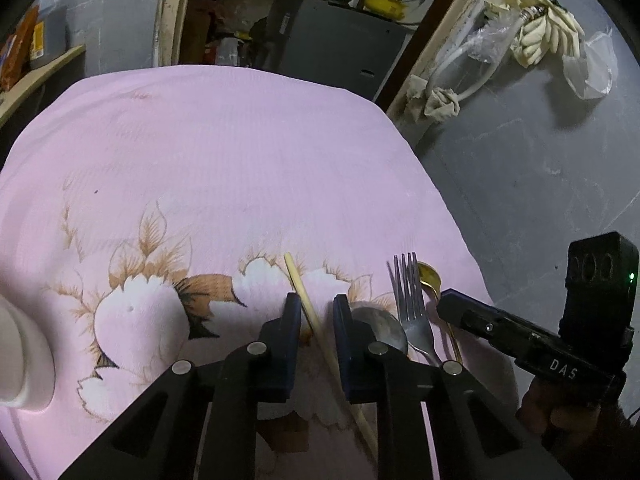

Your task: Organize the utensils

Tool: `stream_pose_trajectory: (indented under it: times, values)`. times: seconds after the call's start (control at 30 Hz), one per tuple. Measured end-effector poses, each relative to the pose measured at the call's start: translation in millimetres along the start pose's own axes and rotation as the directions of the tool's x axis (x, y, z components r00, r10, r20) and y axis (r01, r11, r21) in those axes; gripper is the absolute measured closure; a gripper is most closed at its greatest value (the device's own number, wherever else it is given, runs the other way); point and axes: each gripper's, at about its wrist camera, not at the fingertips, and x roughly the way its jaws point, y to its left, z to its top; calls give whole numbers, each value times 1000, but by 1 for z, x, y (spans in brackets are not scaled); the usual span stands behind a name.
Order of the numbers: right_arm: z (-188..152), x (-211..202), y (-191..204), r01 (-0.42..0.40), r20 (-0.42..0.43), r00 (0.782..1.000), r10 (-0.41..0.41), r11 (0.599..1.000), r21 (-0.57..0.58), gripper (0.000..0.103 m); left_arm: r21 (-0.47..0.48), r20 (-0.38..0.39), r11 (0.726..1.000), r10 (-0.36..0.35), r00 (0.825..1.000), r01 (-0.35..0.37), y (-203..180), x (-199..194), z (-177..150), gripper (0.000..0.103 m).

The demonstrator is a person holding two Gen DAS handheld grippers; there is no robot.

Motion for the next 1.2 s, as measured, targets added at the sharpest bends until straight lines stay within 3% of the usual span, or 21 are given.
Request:
stream_pose_trajectory:
  times: [0.5,0.77,0.97,1.2]
  values:
    - [5,2,2,7,-38,999,-7,1000,-18,94,74,-78,997,14,997,-8,-5,0,4,92]
    - [3,2,7,54,-53,997,-53,998,16,99,40,-101,999,35,994,-31,-4,-2,4,98]
    - [-5,-24,23,86,41,995,-87,996,11,101,-73,14,997,-30,999,31,6,-31,-6,98]
    - [-4,-60,44,90,188,978,-91,996,15,101,-66,191,997,-30,981,44,4,-81,-7,98]
